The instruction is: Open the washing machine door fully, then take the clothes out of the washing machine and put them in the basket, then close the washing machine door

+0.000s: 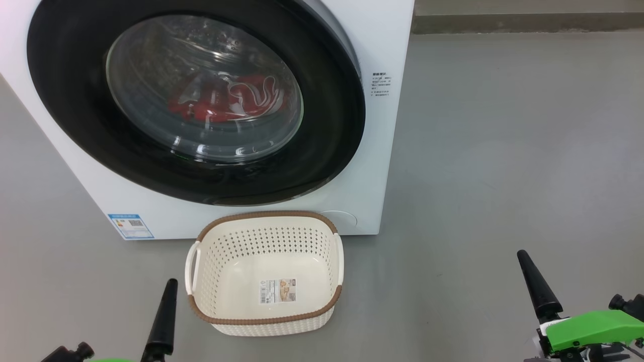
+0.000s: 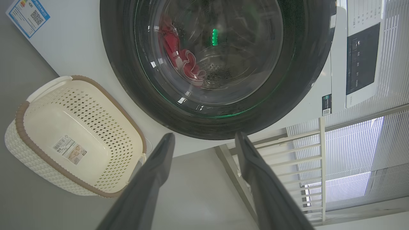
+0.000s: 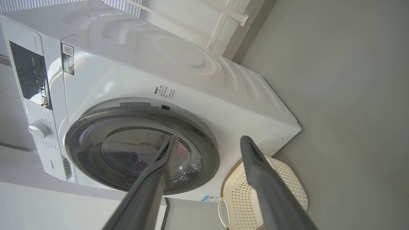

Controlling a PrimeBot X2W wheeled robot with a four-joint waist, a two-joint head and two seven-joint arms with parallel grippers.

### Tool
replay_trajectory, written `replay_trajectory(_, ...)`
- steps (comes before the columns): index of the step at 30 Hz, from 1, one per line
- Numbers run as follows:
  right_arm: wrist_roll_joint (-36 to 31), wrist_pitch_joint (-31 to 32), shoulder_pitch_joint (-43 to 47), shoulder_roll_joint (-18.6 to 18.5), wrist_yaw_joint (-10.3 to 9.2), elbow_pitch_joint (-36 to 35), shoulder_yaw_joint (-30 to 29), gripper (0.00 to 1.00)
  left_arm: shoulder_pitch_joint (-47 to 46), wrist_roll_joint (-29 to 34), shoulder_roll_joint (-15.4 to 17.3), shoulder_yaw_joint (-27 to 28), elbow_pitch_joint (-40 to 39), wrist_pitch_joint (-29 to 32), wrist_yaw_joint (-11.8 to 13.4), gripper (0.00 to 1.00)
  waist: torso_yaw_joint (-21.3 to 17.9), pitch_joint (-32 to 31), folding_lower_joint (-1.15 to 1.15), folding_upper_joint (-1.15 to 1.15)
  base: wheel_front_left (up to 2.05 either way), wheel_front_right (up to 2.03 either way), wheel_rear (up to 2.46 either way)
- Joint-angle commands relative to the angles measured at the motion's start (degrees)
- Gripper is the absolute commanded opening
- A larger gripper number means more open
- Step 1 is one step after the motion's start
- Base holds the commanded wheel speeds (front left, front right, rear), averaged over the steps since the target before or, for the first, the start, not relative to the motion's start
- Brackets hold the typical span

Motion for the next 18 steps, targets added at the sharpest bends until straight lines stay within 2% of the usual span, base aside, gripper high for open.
replay_trajectory(1, -2.1, -0.8, -1.0, -1.5, 0.18, -1.7, 0.8, 1.00, -0.6, 2.1, 1.0, 0.5, -2.1, -0.8, -0.2, 1.00, 0.0, 0.0, 0.00, 0.00, 0.00, 0.00, 0.00)
replay_trajectory(7, -6.6, -1.6, -0.8, -2.3, 0.20, -1.7, 1.6, 1.00, -0.4, 6.8, 1.0, 0.4, -2.6, -1.6, -0.2, 1.00, 0.0, 0.0, 0.00, 0.00, 0.00, 0.00, 0.00)
replay_trajectory(18, -16.5, -3.7, -0.2, -3.5, 0.24, -1.8, 2.6, 1.00, 0.1, 19.1, 1.1, 0.0, -3.1, -3.7, -0.2, 1.00, 0.0, -0.1, 0.00, 0.00, 0.00, 0.00, 0.00)
